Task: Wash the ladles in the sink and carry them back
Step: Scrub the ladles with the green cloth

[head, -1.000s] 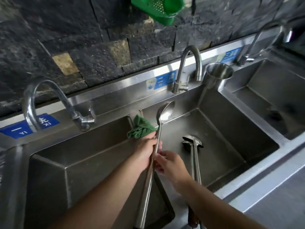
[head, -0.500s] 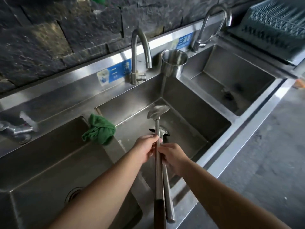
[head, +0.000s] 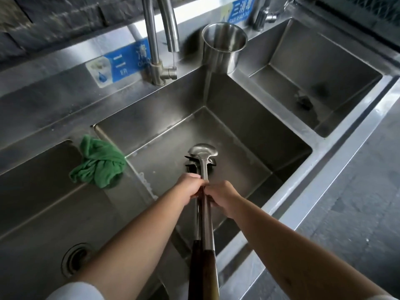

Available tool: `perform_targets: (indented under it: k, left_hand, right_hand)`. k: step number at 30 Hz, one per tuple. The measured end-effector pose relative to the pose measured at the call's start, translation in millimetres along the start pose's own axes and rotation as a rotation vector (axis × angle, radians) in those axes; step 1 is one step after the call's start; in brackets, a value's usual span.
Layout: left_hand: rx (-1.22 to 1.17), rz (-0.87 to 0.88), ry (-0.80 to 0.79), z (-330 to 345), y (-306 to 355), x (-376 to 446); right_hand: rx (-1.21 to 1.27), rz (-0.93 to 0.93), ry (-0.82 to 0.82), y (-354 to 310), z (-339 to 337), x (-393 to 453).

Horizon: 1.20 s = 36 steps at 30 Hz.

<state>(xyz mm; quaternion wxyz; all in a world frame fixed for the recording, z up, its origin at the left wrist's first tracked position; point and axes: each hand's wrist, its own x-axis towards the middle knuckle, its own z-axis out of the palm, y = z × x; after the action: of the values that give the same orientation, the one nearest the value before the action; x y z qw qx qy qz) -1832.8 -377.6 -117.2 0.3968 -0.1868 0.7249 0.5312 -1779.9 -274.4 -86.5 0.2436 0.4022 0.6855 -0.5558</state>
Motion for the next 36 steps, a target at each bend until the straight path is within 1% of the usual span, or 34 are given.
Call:
perform_targets:
  k: [5,7,11,14,16,20,21,24,26,28,31,36]
  left_hand:
    - [0.046,-0.004,0.075,2,-3,20]
    - [0.086,0.002,0.069,1,-4,25]
    - [0.15,0.002,0.125,-1,1,22]
    - [0.15,-0.013,0.12,-5,-1,21]
    - [0.088,-0.038,0.088,-8,-8,24]
    - [-0.025,-0.086,0.04,-12,-22,33]
    - [-0.052,-0.092,0.021,-13,-24,35]
    - [-0.168,-0.183,-0.082,-11,-28,37]
    - [-0.228,-0.268,-0.13,-7,-30,37]
    - [-0.269,-0.317,-0.151,-5,-31,37]
    - [-0.284,-0.31,-0.149,-6,-27,37]
    - [-0.296,-0.257,-0.09,-2,-20,30]
  right_hand:
    - [-0.137,-0.014,0.001,-2,1,11]
    - [-0.167,-0.012,0.006,-2,5,14]
    - [-0.249,-0.052,0.032,-2,13,19]
    - [-0.357,-0.131,0.052,1,21,25]
    - [-0.38,-0.148,0.062,5,24,30]
    - [-0.227,-0.032,0.044,9,26,32]
    - [-0.129,0.02,0.012,10,26,34]
    - [0.221,0.22,-0.198,15,25,40]
    - [0.314,0.283,-0.258,18,24,40]
    - [0.38,0.306,-0.302,25,24,43]
    - [0.423,0.275,-0.287,24,26,41]
    - [0.241,0.159,-0.145,16,27,32]
